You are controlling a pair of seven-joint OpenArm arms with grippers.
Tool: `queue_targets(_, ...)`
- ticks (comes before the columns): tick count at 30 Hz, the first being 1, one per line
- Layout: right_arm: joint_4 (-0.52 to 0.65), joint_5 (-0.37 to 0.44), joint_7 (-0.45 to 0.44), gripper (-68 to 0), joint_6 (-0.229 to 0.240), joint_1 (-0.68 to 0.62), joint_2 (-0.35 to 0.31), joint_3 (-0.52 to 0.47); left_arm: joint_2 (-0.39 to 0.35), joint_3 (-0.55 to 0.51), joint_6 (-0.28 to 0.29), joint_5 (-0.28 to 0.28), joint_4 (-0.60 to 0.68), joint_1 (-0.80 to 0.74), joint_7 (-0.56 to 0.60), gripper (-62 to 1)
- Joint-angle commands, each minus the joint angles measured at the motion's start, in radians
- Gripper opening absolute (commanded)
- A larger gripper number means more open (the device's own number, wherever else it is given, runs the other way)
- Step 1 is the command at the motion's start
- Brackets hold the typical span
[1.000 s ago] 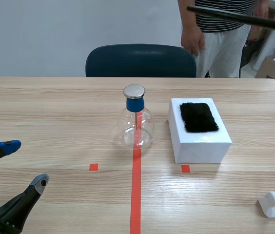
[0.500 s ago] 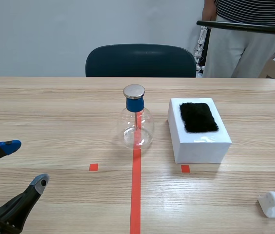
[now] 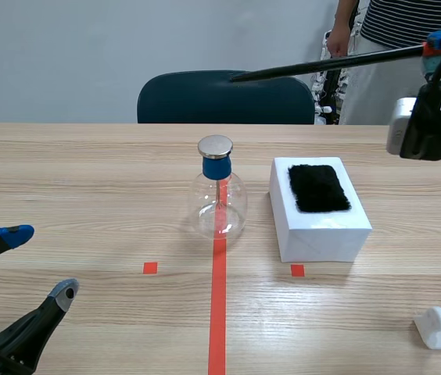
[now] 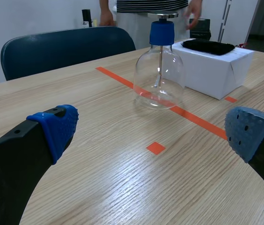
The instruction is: Do the electroscope experiment. hold the rod still at the electroscope
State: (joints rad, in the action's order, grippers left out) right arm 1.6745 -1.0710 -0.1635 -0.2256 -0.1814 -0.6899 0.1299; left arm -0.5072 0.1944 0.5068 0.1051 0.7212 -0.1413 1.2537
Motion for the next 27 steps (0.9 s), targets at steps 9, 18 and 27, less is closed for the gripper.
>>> queue_targets(9,-0.018,-0.097,-0.012,-67.6,0.018,0.065,0.003,0.047,-0.011,-0.004,0.001,-0.008,0.005,0.001,0.014,1.4)
queue_targets(18,-0.040,-0.150,-0.028,-67.6,0.018,0.077,0.020,0.068,-0.011,-0.004,0.001,-0.008,0.005,0.000,0.018,1.4)
queue_targets(27,-0.040,-0.182,-0.029,-67.6,0.018,0.077,0.034,0.069,-0.011,-0.004,0.001,-0.008,0.005,0.000,0.018,1.4)
